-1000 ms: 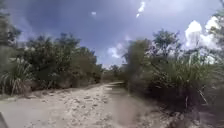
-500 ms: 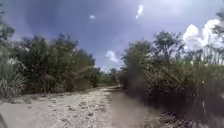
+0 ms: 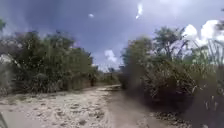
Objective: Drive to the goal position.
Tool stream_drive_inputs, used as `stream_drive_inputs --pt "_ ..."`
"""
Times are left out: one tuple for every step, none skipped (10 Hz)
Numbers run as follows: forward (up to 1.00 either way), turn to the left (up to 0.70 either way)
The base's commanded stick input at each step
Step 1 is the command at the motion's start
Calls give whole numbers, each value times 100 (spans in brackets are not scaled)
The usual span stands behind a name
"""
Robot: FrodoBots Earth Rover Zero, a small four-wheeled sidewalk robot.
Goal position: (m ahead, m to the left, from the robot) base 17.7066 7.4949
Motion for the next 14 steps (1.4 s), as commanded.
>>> stream_drive_inputs --pt "70 0" --pt "70 0" --pt "70 0" --pt "70 0" --pt "70 0" --pt "70 0" --pt "70 0" --pt "70 0" --pt "70 27" --pt "70 35" --pt "70 35" --pt "70 35" --pt "70 35" --pt "70 0"
